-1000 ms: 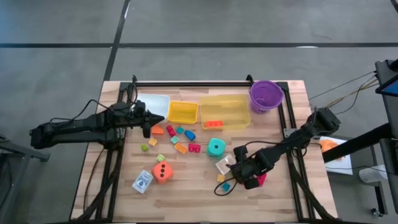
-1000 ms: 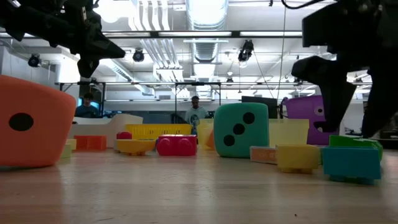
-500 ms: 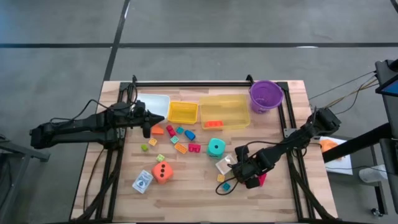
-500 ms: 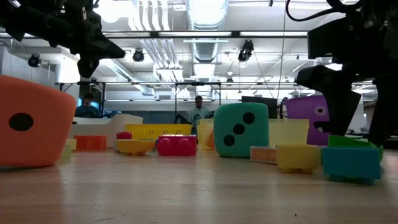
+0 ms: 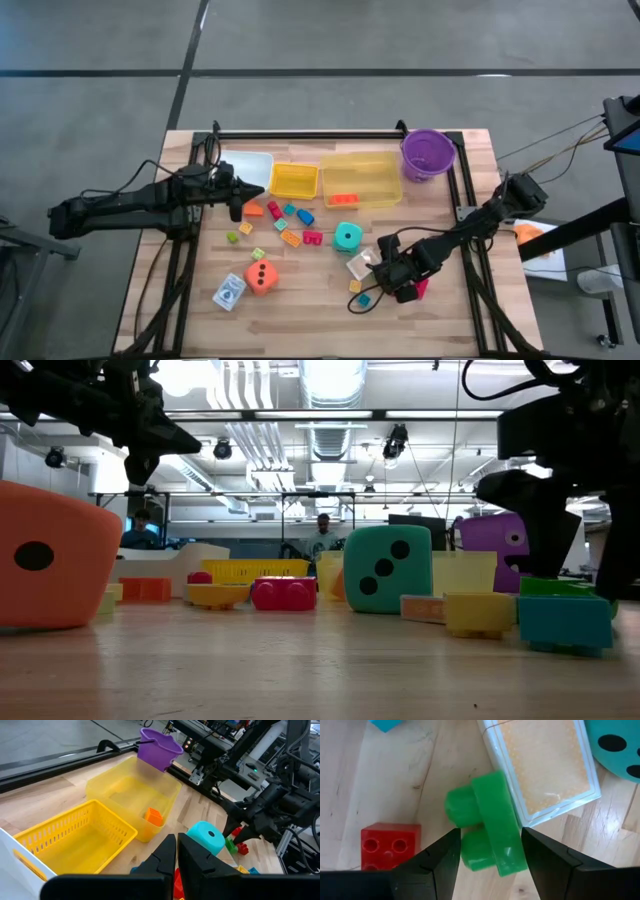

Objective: Pick & Place Toys
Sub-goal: Put the dark green game piece into the yellow bin

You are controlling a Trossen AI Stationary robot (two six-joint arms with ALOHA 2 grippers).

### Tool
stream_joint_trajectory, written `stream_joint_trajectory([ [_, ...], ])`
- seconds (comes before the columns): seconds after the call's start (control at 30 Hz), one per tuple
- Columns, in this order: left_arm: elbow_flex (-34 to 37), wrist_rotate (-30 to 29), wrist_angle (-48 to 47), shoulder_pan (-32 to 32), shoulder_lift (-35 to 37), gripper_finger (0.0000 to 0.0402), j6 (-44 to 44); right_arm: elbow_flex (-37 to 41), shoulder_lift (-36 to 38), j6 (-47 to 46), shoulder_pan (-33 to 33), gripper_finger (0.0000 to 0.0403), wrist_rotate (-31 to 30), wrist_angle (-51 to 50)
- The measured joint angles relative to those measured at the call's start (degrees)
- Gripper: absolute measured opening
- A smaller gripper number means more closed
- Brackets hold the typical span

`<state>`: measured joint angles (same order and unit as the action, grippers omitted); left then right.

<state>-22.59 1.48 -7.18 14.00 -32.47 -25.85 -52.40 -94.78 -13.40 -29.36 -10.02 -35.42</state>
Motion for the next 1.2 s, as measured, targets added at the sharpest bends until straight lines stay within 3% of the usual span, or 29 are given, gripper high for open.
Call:
stream_joint_trajectory([
  [0.13,0.0,0.0,0.0,0.0,0.0,0.0019,0.0,0.0,0.0,0.5,0.1,0.0193,0.0,0.0],
  [0.4,0.0,0.0,0.0,0.0,0.0,0.0019,0.0,-0.2,0.2,0.6,0.2,0.0096,-0.3,0.2],
  [0.53,0.0,0.0,0.0,0.0,0.0,0.0019,-0.1,-0.1,0.2,0.5,0.2,0.0065,-0.4,0.2],
  [0.93,0.0,0.0,0.0,0.0,0.0,0.0019,-0.2,-0.1,0.0,0.3,0.2,0.0067,-0.2,0.2],
  [1.07,0.0,0.0,0.0,0.0,0.0,0.0019,-0.2,0.0,0.0,-0.4,0.3,0.0096,-0.2,0.3],
  [1.2,0.0,0.0,0.0,0.0,0.0,0.0019,-0.2,0.0,0.0,-0.6,0.5,0.0099,-0.2,0.4],
])
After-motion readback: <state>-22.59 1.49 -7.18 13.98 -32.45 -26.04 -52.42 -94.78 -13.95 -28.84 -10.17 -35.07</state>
